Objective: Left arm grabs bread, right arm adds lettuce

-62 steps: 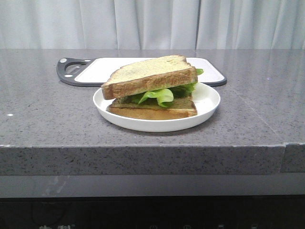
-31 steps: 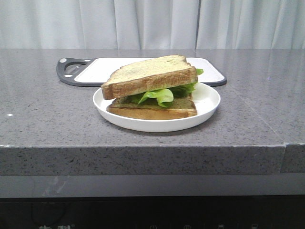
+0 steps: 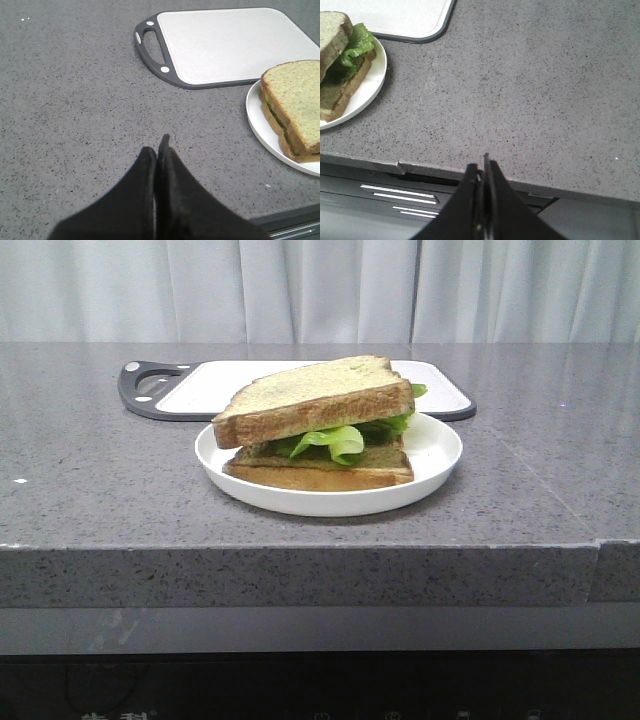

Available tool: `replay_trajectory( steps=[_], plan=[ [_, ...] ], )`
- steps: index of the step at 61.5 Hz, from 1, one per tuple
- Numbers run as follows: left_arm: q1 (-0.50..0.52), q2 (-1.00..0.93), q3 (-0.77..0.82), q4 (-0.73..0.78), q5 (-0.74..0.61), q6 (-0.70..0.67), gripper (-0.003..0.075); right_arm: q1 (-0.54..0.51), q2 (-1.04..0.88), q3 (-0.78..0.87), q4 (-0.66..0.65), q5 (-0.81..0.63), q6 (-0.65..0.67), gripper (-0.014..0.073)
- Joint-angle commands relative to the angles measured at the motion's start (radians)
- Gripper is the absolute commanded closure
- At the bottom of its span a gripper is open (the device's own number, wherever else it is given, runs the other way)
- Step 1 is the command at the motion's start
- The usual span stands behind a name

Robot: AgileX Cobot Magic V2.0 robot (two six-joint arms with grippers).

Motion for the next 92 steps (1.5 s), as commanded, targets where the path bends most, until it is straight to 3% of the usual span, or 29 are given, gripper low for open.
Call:
replay_trajectory(
  steps=[1, 15, 29, 47, 92],
  plan=[
    [-0.007, 0.002, -0.022, -0.006, -0.084, -0.008, 0.0741, -0.007, 0.004, -0.02, -0.006, -0.056, -0.002, 0.0711],
    [0.1, -0.151, 0.077, 0.047, -0.176, -0.008, 0.0741, -0.007, 0.004, -0.02, -0.006, -0.057, -0.002, 0.0711],
    [0.23, -0.401, 0.379, 0.026, -0.452, -0.008, 0.0741, -0.007, 0.004, -0.02, -0.006, -0.057, -0.002, 0.0711],
    [0.264, -0.606, 0.69, -0.019, -0.749, -0.008, 0.0741, -0.007, 0.004, -0.02, -0.006, -0.057, -0.002, 0.0711],
    [0.253, -0.614, 0.712, -0.035, -0.766, -0.008, 0.0741, -0.007, 0.004, -0.02, -0.006, -0.057, -0.002, 0.0711]
  ],
)
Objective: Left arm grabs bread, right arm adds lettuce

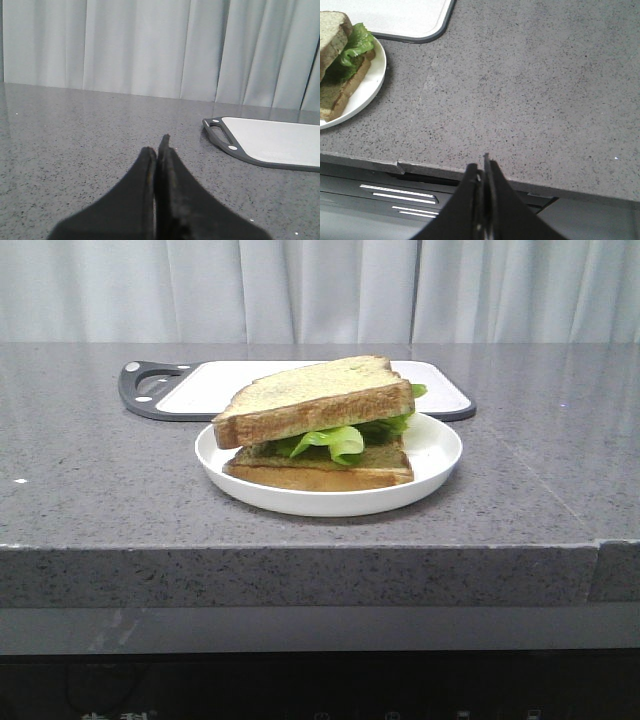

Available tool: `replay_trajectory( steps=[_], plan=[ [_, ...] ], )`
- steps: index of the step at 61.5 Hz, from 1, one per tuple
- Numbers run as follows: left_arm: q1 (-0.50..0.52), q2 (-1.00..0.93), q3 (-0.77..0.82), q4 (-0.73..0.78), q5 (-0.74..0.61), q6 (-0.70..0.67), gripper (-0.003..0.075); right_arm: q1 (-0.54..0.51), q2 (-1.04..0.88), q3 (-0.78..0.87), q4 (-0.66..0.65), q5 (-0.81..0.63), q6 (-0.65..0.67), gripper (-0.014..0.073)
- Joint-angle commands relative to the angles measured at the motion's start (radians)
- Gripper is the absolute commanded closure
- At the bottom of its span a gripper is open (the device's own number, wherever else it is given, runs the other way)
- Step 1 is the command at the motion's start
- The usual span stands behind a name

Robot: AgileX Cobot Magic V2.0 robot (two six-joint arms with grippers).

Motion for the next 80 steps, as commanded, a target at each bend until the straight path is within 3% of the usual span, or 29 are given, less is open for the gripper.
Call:
replay_trajectory(
  steps=[1, 41, 49, 60, 68, 80],
  plan=[
    [-0.007, -0.018, 0.004, -0.008, -0.086, -0.007, 0.0741, -0.007, 0.004, -0.02, -0.006, -0.059, -0.002, 0.0711],
    [-0.007, -0.018, 0.004, -0.008, -0.086, -0.007, 0.0741, 0.0, -0.015, -0.007, -0.007, -0.078, -0.002, 0.0711],
    [-0.007, -0.018, 0.004, -0.008, -0.086, -0.007, 0.0741, 0.072, -0.138, 0.154, -0.023, -0.318, -0.002, 0.0711],
    [-0.007, -0.018, 0.004, -0.008, -0.086, -0.007, 0.0741, 0.068, -0.318, 0.44, -0.021, -0.65, -0.002, 0.0711],
    [-0.007, -0.018, 0.004, -0.008, -0.086, -0.007, 0.0741, 0.049, -0.436, 0.605, -0.009, -0.787, -0.002, 0.0711],
    [-0.007, -0.018, 0.004, -0.008, -0.086, -0.007, 0.0741, 0.001, -0.551, 0.78, 0.04, -0.87, -0.002, 0.0711]
  ],
)
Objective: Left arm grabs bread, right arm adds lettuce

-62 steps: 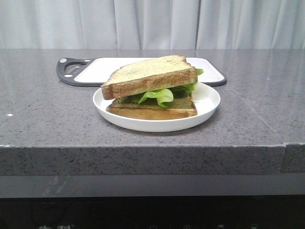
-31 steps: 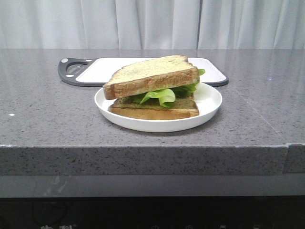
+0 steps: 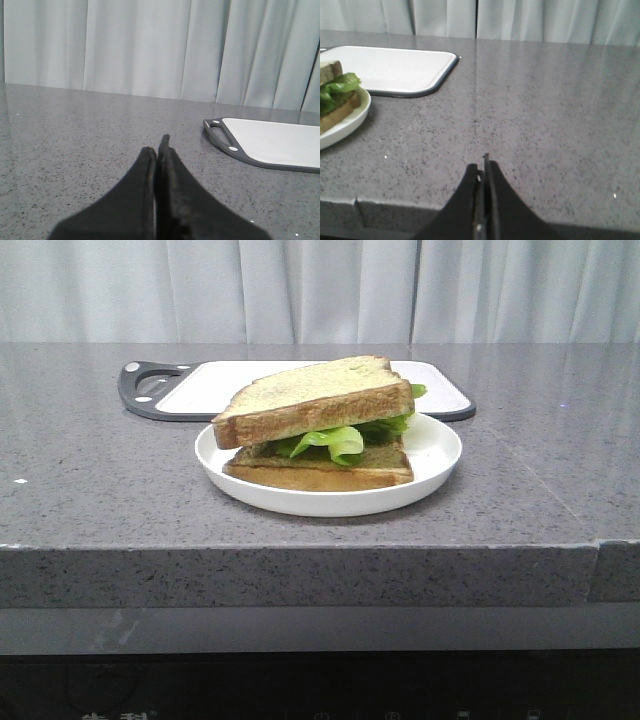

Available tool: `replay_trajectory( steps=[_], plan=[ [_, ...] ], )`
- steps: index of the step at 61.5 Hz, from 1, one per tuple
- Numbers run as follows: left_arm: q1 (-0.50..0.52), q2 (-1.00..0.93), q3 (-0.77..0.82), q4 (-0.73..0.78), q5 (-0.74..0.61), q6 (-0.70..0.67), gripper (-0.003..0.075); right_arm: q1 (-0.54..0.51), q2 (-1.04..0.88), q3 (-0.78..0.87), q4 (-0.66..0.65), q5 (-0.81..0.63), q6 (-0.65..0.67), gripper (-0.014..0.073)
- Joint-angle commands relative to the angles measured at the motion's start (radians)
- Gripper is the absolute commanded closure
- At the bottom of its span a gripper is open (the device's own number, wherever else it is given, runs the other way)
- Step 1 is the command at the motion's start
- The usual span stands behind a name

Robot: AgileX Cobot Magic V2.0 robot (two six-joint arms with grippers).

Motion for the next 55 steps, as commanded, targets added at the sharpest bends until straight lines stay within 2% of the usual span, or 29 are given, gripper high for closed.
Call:
replay_trajectory(
  steps=[1, 12, 44, 55],
  plan=[
    [-0.007, -0.018, 0.004, -0.008, -0.084, -0.006, 0.0741, -0.019, -0.028, 0.025, 0.031, -0.132, -0.002, 0.0711],
    [-0.007, -0.018, 0.004, -0.008, -0.084, -0.006, 0.0741, -0.026, -0.028, 0.06, 0.077, -0.137, -0.002, 0.0711],
    [-0.007, -0.018, 0.004, -0.008, -0.084, -0.006, 0.0741, -0.025, -0.028, 0.06, 0.073, -0.174, -0.002, 0.0711],
    [-0.007, -0.018, 0.004, -0.008, -0.084, -0.006, 0.0741, -0.025, -0.028, 0.06, -0.015, -0.231, 0.074, 0.0711]
  ],
)
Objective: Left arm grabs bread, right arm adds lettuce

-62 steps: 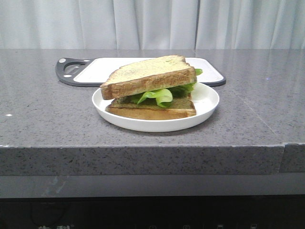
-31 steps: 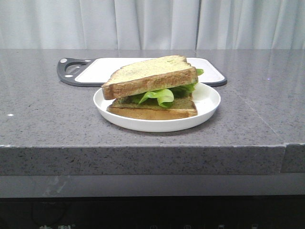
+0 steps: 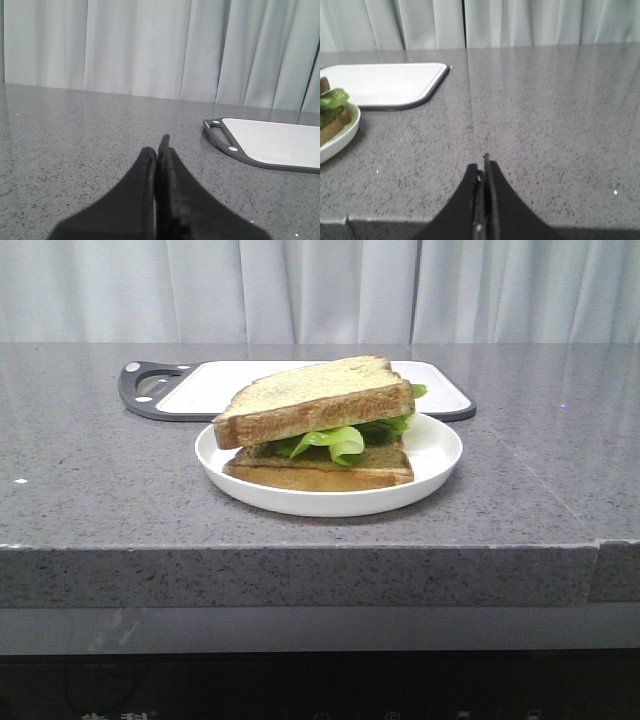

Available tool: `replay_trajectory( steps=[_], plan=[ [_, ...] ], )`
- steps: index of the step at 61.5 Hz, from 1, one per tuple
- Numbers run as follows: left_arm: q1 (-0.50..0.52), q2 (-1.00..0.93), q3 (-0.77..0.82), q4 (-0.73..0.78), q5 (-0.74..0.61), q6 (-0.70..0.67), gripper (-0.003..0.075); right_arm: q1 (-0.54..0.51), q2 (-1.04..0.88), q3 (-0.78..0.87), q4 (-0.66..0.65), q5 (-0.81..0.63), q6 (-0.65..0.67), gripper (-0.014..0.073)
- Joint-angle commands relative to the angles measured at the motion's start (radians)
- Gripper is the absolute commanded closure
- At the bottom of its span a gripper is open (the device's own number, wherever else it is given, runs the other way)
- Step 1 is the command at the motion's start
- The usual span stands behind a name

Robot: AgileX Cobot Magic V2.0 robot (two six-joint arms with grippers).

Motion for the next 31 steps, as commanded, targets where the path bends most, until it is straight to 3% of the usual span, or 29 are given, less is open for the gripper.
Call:
replay_trajectory(
  steps=[1, 31],
  plan=[
    [-0.007, -0.018, 0.004, -0.008, -0.083, -0.006, 0.0741, -0.006, -0.023, -0.002, -0.059, -0.111, 0.054, 0.0711],
    [-0.007, -0.018, 0.004, -0.008, -0.083, -0.006, 0.0741, -0.006, -0.023, -0.002, -0.063, -0.139, 0.076, 0.0711]
  ],
)
